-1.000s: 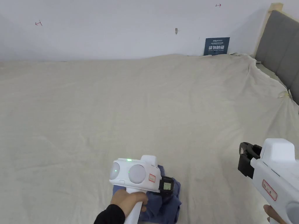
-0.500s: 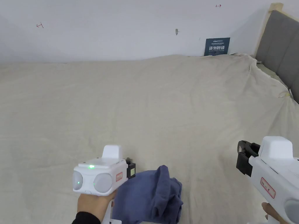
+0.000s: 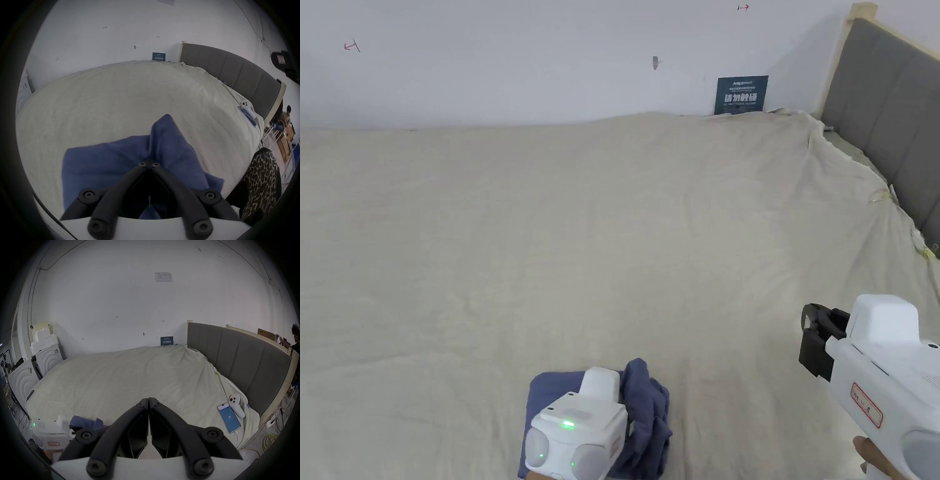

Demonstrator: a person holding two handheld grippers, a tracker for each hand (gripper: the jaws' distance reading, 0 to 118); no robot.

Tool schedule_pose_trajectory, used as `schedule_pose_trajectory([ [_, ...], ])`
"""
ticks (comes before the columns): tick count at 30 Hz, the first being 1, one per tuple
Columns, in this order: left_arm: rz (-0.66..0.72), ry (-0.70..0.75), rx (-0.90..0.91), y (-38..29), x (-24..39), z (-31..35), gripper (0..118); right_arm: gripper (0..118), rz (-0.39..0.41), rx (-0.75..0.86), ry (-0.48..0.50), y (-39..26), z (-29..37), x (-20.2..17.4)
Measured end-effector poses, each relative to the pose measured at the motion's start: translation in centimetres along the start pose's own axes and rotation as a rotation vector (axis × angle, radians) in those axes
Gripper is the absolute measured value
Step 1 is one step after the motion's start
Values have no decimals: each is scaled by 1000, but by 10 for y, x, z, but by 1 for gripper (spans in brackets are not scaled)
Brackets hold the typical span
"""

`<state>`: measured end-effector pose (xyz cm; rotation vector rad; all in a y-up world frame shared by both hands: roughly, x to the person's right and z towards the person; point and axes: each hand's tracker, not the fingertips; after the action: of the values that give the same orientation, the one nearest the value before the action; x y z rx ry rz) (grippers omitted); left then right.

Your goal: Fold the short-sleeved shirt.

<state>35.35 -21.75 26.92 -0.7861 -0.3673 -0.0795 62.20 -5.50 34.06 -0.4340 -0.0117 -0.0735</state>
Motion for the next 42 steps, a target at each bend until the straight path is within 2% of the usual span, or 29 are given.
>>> schedule_pose_trajectory([
  [8,-78,-37,-3,2,39,-8,0,0,-6,-5,-6,-2,0,2],
  [14,-63,-59,6,7,34,1,0,0,-2,2,4,0,2,-2],
  [17,3,-83,84,22,20,24,0,0,3,17,11,4,4,-6],
  [21,1,-69,237,50,-2,73,0,0,27,68,29,16,13,-20],
  [31,35,119,521,96,-67,162,0,0,66,175,73,43,21,-55],
  [42,89,353,669,83,-127,207,0,0,83,235,112,50,26,-86],
])
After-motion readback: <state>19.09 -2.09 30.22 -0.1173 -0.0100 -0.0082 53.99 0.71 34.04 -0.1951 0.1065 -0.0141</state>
